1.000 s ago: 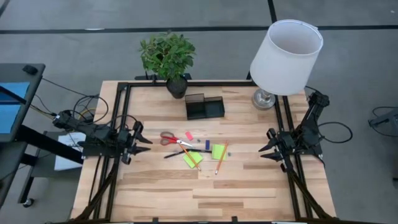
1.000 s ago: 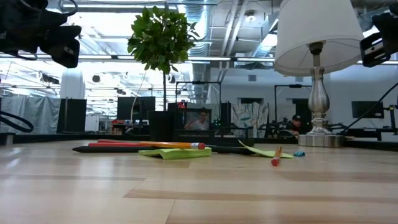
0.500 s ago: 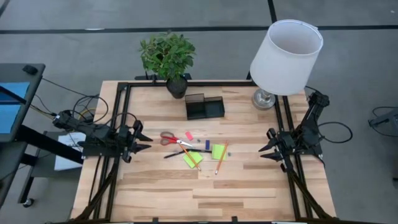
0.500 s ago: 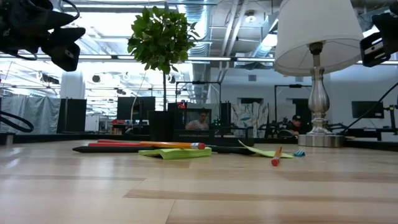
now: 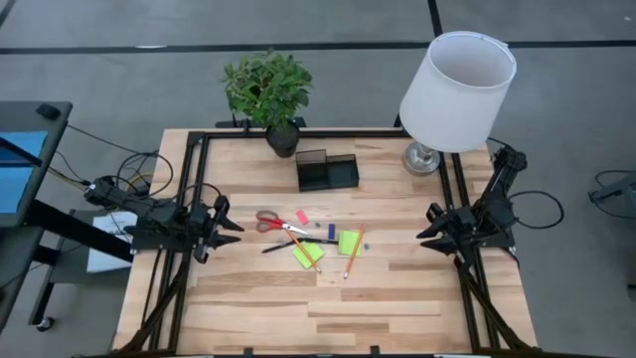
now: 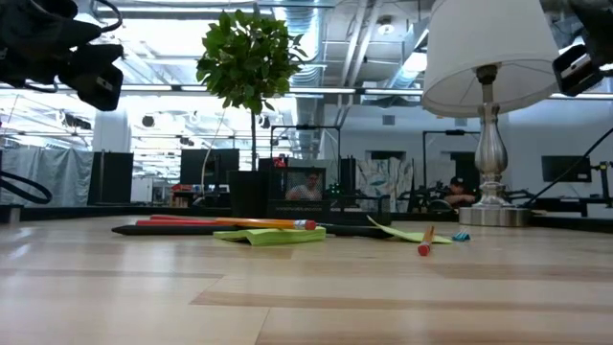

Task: Pick and place office supplies into organizer
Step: Put the left orange pencil into the desk organizer

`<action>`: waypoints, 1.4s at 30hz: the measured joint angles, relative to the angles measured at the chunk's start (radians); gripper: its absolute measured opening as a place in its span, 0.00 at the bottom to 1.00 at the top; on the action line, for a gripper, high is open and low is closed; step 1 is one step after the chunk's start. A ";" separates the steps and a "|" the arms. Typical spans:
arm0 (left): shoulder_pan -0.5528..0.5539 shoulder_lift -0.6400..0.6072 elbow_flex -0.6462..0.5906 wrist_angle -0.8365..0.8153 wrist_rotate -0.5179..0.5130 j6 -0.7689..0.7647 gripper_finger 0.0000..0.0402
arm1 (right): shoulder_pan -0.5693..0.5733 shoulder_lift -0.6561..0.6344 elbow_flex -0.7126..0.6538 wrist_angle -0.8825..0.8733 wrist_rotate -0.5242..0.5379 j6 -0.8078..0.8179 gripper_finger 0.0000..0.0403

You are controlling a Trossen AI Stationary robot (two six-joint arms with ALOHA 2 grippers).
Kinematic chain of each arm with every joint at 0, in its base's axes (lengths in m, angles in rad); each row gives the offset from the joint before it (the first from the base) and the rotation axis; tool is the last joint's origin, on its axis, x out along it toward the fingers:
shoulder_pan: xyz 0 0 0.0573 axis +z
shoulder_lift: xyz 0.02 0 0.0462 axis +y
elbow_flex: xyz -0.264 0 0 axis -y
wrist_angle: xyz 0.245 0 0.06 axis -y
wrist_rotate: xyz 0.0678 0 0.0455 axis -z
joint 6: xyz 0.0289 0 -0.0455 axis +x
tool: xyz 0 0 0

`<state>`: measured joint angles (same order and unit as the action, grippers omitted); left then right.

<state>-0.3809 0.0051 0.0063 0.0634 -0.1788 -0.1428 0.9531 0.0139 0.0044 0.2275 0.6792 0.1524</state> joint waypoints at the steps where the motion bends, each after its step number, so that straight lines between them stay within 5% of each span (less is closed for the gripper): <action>1: 0.000 0.000 0.000 0.003 -0.017 0.009 0.29 | 0.000 0.000 0.000 -0.011 0.000 0.000 0.24; 6: 0.000 0.000 0.000 0.042 -0.150 0.026 0.29 | 0.000 0.000 0.000 -0.070 0.002 -0.003 0.24; 15: 0.000 0.102 0.000 0.115 -0.110 0.052 0.29 | 0.000 0.000 0.000 -0.154 0.003 -0.003 0.24; 23: 0.001 0.405 0.032 0.300 -0.088 0.141 0.29 | 0.000 0.000 0.000 -0.153 0.002 -0.003 0.24; 36: 0.017 0.980 0.393 0.279 0.022 0.467 0.29 | 0.000 0.000 0.000 -0.153 0.000 -0.003 0.24; 42: 0.117 1.186 0.534 0.230 0.227 0.457 0.29 | 0.000 0.000 0.000 -0.152 0.000 -0.003 0.24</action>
<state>-0.2643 1.1913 0.5401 0.2938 0.0477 0.3141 0.9531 0.0139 0.0045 0.0750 0.6792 0.1497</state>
